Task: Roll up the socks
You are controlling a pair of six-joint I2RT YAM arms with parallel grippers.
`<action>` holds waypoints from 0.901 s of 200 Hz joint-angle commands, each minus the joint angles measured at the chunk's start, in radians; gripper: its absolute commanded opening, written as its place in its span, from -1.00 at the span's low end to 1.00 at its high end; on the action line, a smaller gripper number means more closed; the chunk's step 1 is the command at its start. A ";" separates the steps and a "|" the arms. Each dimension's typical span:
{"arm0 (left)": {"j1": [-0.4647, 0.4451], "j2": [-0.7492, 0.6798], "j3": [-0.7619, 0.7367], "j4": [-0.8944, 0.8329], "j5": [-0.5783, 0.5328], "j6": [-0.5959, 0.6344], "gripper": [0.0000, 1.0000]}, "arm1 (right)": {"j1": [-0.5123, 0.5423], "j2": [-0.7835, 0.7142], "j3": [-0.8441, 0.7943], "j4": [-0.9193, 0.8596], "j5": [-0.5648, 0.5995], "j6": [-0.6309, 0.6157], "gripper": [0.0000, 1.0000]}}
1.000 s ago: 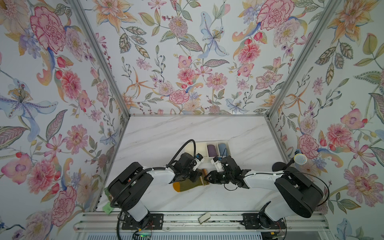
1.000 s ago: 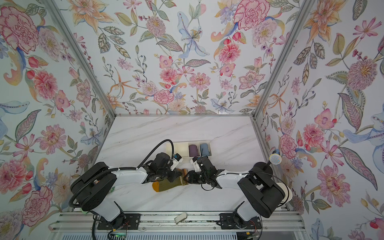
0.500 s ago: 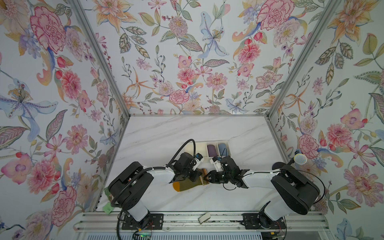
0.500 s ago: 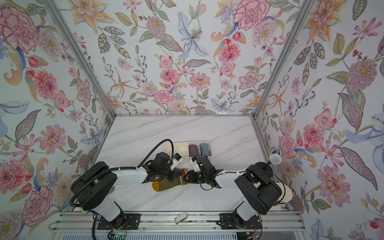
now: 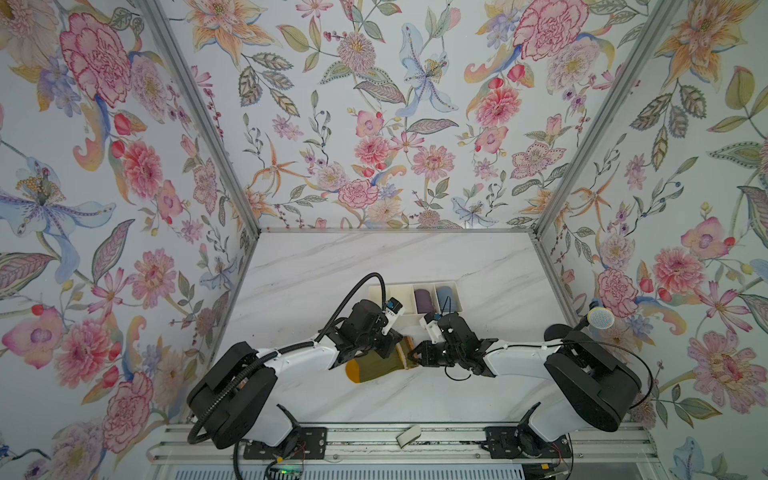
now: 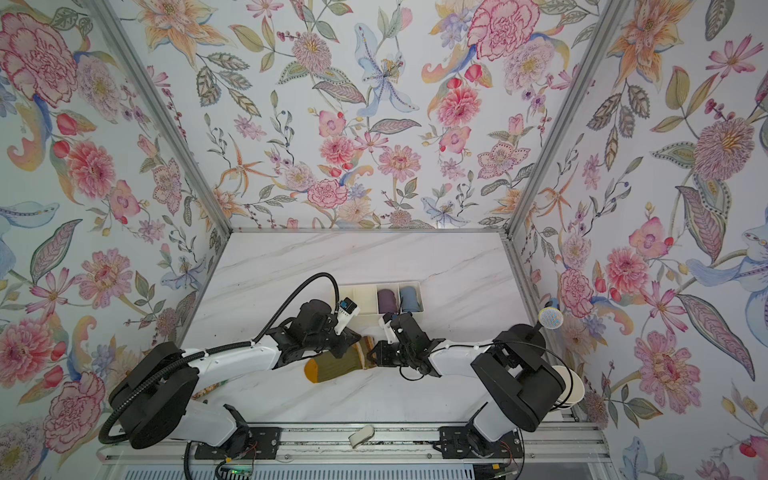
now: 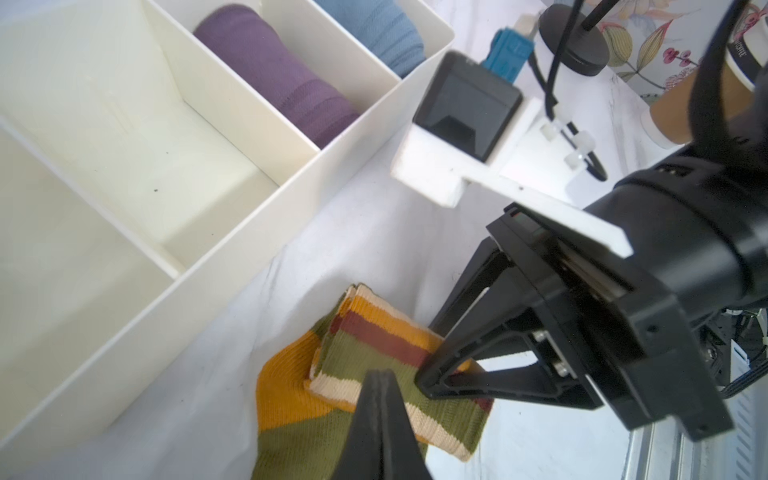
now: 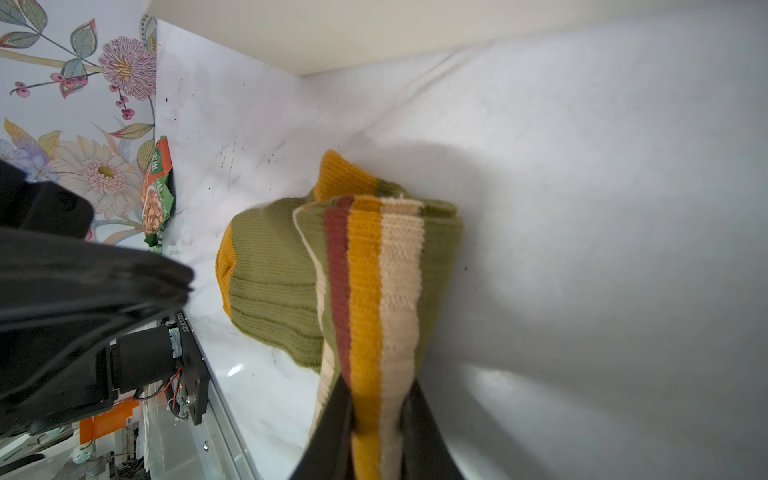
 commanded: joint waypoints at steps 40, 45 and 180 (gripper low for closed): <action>0.010 0.013 -0.105 -0.040 -0.061 -0.049 -1.00 | 0.018 -0.048 0.024 -0.078 0.090 -0.015 -0.65; 0.009 0.013 -0.109 -0.037 -0.057 -0.054 -1.00 | 0.018 -0.049 0.025 -0.081 0.095 -0.015 -0.65; 0.006 0.111 -0.184 0.038 -0.021 -0.101 -1.00 | 0.027 -0.162 0.047 -0.288 0.296 -0.004 -0.66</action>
